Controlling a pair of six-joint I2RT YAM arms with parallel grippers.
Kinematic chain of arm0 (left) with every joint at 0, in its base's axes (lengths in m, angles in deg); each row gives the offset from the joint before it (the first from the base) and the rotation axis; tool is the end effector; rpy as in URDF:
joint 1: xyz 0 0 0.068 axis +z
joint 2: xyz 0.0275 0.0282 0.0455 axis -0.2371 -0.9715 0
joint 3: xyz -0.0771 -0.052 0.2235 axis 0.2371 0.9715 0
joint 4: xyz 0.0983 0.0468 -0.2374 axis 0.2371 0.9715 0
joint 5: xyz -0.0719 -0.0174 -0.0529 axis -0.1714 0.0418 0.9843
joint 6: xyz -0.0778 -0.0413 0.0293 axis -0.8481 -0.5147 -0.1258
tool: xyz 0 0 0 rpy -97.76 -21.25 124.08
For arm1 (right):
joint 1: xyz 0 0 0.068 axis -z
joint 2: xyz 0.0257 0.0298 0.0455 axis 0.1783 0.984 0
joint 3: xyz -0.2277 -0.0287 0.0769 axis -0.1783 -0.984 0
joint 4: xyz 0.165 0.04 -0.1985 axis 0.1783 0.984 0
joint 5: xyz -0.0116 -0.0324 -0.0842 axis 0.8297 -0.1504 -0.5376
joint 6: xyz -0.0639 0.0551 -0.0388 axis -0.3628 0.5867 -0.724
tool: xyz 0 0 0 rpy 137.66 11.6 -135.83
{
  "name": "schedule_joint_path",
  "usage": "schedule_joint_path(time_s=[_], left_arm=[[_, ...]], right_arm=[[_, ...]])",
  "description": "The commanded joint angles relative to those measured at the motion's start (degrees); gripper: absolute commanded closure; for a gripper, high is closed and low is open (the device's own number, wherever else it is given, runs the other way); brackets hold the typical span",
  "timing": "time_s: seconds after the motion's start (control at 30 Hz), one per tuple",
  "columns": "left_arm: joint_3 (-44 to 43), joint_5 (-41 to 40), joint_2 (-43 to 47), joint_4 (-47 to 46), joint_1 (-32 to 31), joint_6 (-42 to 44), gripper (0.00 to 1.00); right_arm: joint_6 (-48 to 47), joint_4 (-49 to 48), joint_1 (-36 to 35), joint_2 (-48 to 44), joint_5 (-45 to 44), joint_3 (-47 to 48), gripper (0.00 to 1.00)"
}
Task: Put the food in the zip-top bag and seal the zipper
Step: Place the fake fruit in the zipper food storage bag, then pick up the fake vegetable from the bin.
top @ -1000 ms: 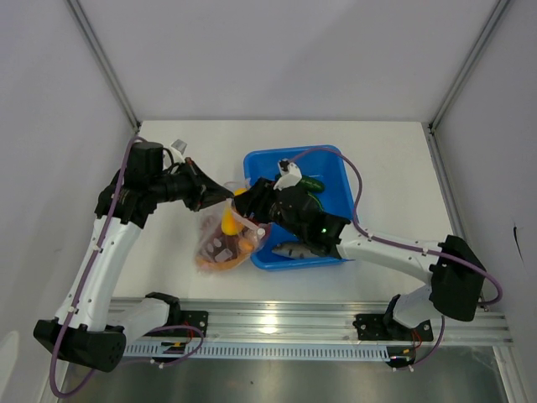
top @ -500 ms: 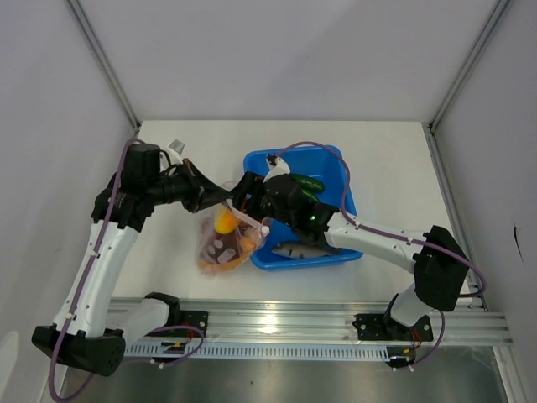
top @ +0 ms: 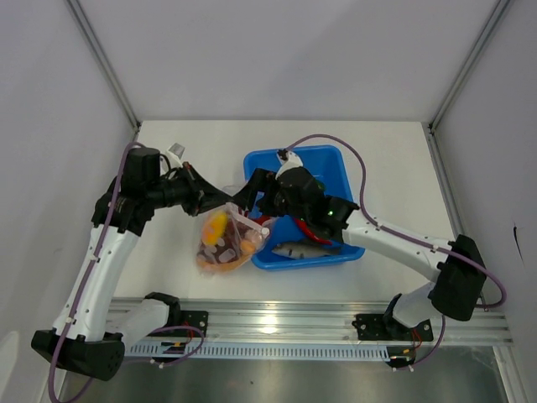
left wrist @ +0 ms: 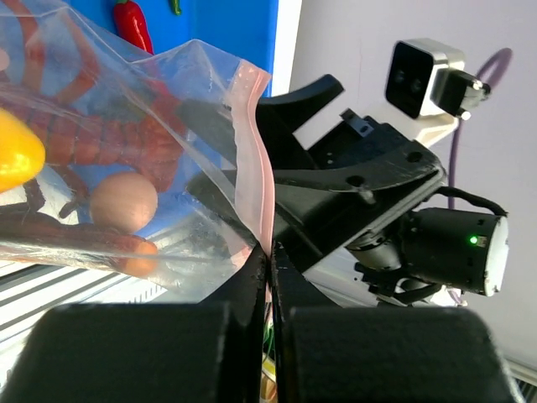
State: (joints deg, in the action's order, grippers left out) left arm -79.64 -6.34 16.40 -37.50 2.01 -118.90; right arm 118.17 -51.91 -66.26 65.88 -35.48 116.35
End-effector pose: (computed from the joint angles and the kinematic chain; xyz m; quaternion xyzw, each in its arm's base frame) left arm 0.2213 -0.0986 0.3365 -0.1919 0.8342 -0.4825 0.1857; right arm 0.2297 0.3280 0.2840 -0.0194 0.8193 0.4369 0.3708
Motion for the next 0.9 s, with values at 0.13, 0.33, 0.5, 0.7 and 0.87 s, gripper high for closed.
schedule_joint_path(time_s=[0.13,0.33,0.5,0.7,0.87], left_arm=[[-1.39,0.41,1.35,-0.42,0.45,2.73,0.99],[-0.69,-1.61,2.49,1.69,0.45,5.28,0.99],[-1.22,-3.10,3.46,3.27,0.37,6.25,0.99],[-1.30,-4.16,4.43,4.15,0.45,6.69,0.99],[-1.39,-4.69,4.69,3.98,0.45,6.78,0.99]], right_arm=[[-7.48,9.53,2.80,-10.95,-4.22,2.72,0.14],[-13.18,21.05,17.19,-10.72,-3.18,8.78,0.14],[-23.45,29.14,24.25,-0.79,1.65,12.57,0.16],[-27.52,34.24,24.79,10.73,2.44,16.79,0.24],[-30.84,40.92,24.79,17.68,6.83,20.22,0.26]])
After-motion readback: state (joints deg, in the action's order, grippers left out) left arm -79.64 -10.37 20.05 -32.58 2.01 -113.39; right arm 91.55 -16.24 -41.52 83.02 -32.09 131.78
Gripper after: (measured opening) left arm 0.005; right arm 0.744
